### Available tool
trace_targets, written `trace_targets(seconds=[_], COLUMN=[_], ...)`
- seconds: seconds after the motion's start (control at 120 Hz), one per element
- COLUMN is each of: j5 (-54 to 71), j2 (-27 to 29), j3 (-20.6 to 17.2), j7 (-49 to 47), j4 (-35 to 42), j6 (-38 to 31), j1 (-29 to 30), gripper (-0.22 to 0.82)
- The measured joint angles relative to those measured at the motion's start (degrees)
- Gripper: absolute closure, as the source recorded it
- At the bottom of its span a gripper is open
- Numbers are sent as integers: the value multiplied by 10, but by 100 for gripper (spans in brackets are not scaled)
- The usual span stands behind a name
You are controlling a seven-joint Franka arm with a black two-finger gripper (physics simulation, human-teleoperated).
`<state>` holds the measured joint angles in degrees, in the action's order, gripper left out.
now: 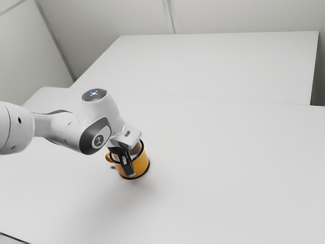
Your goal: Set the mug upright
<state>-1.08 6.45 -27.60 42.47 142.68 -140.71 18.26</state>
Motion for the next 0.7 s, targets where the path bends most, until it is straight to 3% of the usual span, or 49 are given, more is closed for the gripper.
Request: trace_targets(seconds=[0.15, 0.333, 0.567, 0.658, 0.7], j5=[-20, -52, -55, -51, -50], j2=[20, 50, 42, 2, -9], j3=[-3, -5, -5, 50, 93], j7=[-9, -63, -195, -237, -254], j4=[-4, -57, -240, -324, -350], j6=[7, 79, 246, 305, 328], j1=[2, 3, 3, -41, -74], gripper=[8, 4, 1, 1, 1])
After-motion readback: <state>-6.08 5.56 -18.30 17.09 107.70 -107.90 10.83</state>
